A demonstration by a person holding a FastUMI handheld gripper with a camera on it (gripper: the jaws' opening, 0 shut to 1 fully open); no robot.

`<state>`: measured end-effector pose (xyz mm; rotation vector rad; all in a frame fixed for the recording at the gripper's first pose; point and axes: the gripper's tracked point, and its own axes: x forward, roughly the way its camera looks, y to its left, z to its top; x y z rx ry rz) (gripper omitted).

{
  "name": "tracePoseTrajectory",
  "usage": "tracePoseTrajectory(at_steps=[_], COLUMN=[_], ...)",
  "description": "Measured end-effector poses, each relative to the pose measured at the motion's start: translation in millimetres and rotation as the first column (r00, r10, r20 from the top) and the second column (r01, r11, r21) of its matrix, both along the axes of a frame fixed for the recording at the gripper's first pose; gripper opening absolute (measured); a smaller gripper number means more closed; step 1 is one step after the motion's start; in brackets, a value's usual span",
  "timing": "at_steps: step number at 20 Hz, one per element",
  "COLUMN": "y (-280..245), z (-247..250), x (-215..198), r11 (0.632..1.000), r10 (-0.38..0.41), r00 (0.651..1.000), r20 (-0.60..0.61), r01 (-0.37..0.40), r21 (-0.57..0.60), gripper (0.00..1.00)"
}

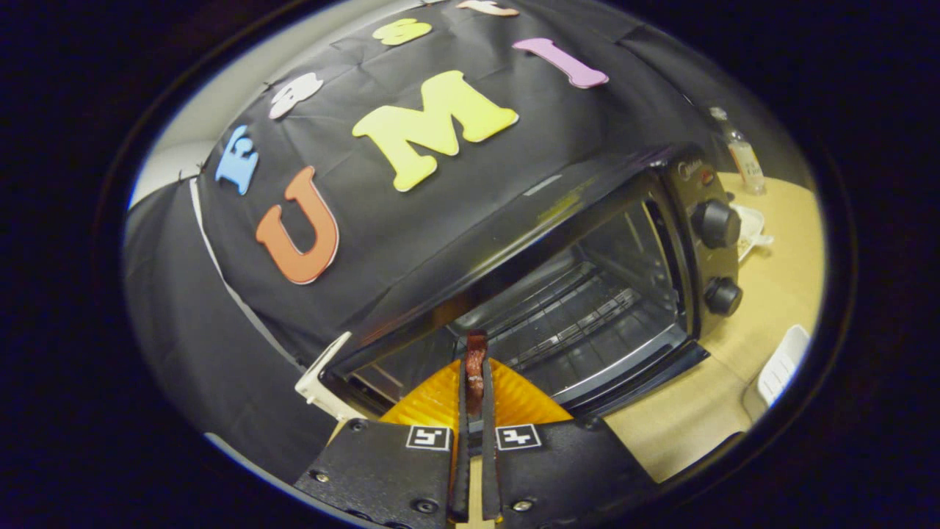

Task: Open the toaster oven, put the food inside, and close the toaster oven door.

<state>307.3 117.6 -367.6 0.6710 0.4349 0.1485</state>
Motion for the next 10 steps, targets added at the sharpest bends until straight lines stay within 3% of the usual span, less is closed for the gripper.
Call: tracePoseTrajectory(at_steps=[3, 10], y=[-9, -29], z=[-9, -22], x=[11, 28], r11=[0.994, 0.989], r10=[-0.029, -0.050], r00=[0.998, 0.996], r20=[-0.050, -0.067], r01=[0.034, 0.059], r21=[0.104, 0.137], gripper=[0.10, 0.11])
